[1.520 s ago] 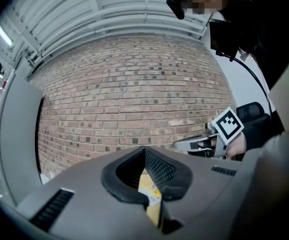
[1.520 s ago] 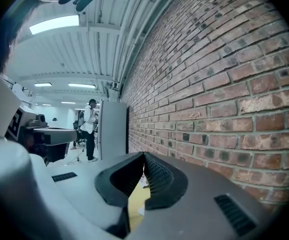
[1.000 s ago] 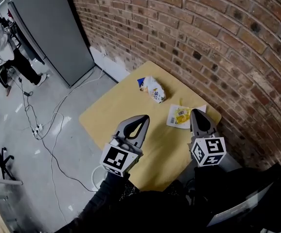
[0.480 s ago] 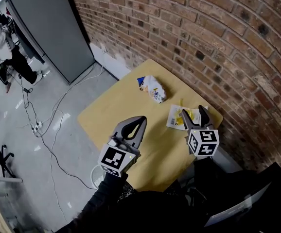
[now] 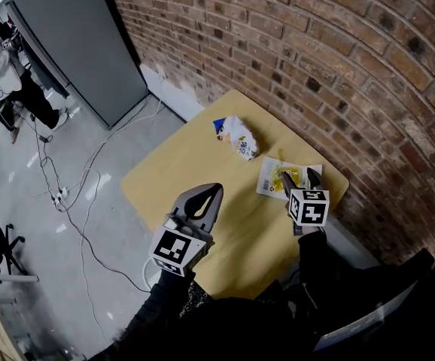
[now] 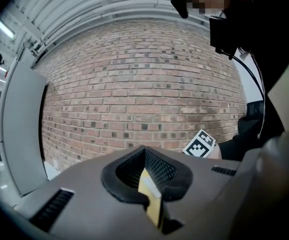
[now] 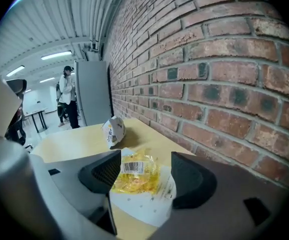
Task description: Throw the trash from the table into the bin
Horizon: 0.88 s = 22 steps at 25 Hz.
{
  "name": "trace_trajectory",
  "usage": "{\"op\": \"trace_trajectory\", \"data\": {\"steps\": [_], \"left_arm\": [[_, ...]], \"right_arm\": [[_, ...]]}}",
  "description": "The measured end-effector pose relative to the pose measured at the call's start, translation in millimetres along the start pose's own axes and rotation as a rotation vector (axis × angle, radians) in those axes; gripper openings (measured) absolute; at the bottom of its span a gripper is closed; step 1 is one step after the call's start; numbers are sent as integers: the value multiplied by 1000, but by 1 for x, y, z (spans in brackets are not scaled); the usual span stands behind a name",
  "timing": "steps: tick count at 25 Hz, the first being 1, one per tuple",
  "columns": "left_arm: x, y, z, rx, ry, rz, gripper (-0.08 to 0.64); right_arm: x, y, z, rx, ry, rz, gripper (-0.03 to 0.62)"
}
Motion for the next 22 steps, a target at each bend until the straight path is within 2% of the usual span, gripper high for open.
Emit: {"op": "trace_trajectory", "data": {"steps": [8, 16, 19, 22], "left_arm": [[4, -5, 7, 17, -7, 5, 5], [10, -9, 7, 27, 11, -25, 5], [12, -10, 8, 30, 8, -6, 5], [13, -9, 9, 28, 5, -5, 6]], "right_arm": [[-2, -17, 26, 108, 33, -31, 298], [-6, -24, 39, 159, 47, -2, 295], [-5, -23, 42, 171, 57, -13, 291], [-5, -21, 41, 177, 60, -30, 247]]}}
Point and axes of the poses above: the fingertips, and each gripper's own axes: z forward along the fingers, x to its left, y out of its top, the point moved 8 cm from there along -z, backward along the fingers, and after that the axes turned 6 degrees about x, right-handed, at the moved point
